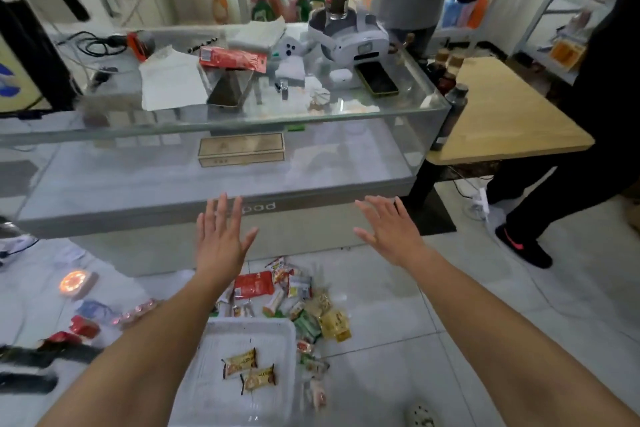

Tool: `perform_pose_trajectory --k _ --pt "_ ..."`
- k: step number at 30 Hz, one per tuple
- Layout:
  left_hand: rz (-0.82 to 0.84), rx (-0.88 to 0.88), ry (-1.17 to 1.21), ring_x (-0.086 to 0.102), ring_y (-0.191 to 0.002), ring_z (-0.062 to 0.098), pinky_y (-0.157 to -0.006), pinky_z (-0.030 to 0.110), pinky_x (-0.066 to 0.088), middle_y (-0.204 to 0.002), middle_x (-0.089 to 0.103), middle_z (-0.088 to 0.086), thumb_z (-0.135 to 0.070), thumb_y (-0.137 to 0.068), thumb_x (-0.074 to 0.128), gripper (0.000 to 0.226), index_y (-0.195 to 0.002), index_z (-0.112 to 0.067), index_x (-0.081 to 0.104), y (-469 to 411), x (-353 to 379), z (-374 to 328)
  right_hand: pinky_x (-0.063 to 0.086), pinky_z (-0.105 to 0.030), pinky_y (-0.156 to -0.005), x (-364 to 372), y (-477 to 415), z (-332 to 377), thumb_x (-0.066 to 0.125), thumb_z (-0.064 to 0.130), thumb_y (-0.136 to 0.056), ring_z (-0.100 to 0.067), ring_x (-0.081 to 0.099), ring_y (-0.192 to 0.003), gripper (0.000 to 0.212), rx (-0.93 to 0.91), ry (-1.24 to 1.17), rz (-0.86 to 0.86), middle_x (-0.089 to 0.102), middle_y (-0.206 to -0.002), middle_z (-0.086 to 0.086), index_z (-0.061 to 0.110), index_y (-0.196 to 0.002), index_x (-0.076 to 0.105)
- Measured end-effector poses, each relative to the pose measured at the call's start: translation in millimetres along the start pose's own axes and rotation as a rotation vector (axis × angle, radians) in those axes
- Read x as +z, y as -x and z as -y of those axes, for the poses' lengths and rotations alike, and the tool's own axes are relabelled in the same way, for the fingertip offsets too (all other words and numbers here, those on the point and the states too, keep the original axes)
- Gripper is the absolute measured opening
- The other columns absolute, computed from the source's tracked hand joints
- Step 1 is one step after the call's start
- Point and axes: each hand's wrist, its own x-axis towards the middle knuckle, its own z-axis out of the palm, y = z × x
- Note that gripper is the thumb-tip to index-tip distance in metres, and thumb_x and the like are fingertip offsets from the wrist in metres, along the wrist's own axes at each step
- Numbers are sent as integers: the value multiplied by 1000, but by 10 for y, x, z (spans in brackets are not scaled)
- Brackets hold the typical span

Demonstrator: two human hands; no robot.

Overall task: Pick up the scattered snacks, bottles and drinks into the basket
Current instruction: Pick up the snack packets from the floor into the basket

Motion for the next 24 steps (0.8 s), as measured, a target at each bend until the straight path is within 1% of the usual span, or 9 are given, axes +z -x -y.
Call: perform_pose_trajectory --k 4,6,9,11,13,16,19,21,24 --pt "-2 -167 16 -23 -143 23 -116 39 -12 -154 -30 5 -57 -94 11 71 -144 -25 -27 290 40 -583 -1 -44 -117 -46 64 -583 -11 64 -71 -22 13 -145 92 -165 36 49 17 -155 -3 25 -150 13" --pt "-13 -237 0 -22 -144 25 -114 38 -13 -154 -29 6 -57 -94 11 72 -144 -24 -27 482 42 -849 -2 -45 -118 -122 88 -922 -12 65 -70 -21 9 -146 92 -229 52 75 13 -157 -2 25 -150 10" --pt "-32 -347 29 -19 -145 25 -114 39 -13 -157 -22 7 -59 -92 12 74 -149 -24 -18 796 90 -1098 -2 -46 -119 -205 29 -1324 -15 67 -67 -20 5 -146 95 -269 65 109 10 -158 -1 27 -151 6" --pt "-74 -412 51 -13 -146 25 -117 41 -7 -159 -15 7 -60 -93 12 72 -152 -23 -8 998 133 -1185 4 -47 -119 -218 -109 -1420 -24 74 -66 -21 9 -145 102 -310 86 112 12 -157 -1 27 -151 7" --pt "-112 -499 85 -1 -147 28 -117 44 1 -160 -1 9 -64 -92 6 75 -153 -22 5 1194 198 -1238 10 -47 -117 -198 -223 -1347 -32 77 -62 -23 15 -144 112 -372 75 111 17 -156 -3 26 -150 12" --pt "-110 -599 132 9 -146 31 -116 47 10 -159 10 10 -69 -85 -1 85 -152 -20 15 1434 419 -1291 8 -47 -118 -79 -325 -1073 -17 75 -67 -23 16 -144 103 -437 45 149 20 -155 -3 24 -150 17" --pt "-118 -644 149 10 -146 29 -117 46 12 -159 13 11 -70 -85 -8 85 -152 -20 10 1534 897 -1317 10 -48 -116 340 -378 -819 -22 81 -62 -25 24 -141 116 -482 0 120 30 -151 -6 20 -145 30" --pt "-108 -658 183 12 -146 29 -116 46 13 -159 14 12 -69 -87 -6 82 -151 -20 7 1570 1403 -1363 13 -47 -115 825 -414 -720 -16 79 -68 -27 27 -138 108 -506 -10 139 31 -150 -6 20 -145 30" --pt "-115 -650 204 15 -145 30 -116 45 14 -158 15 11 -68 -89 -4 83 -151 -18 17 1562 2502 -1343 19 -47 -113 1864 -539 -620 -15 76 -73 -28 32 -135 102 -521 4 180 35 -148 -7 21 -144 33"
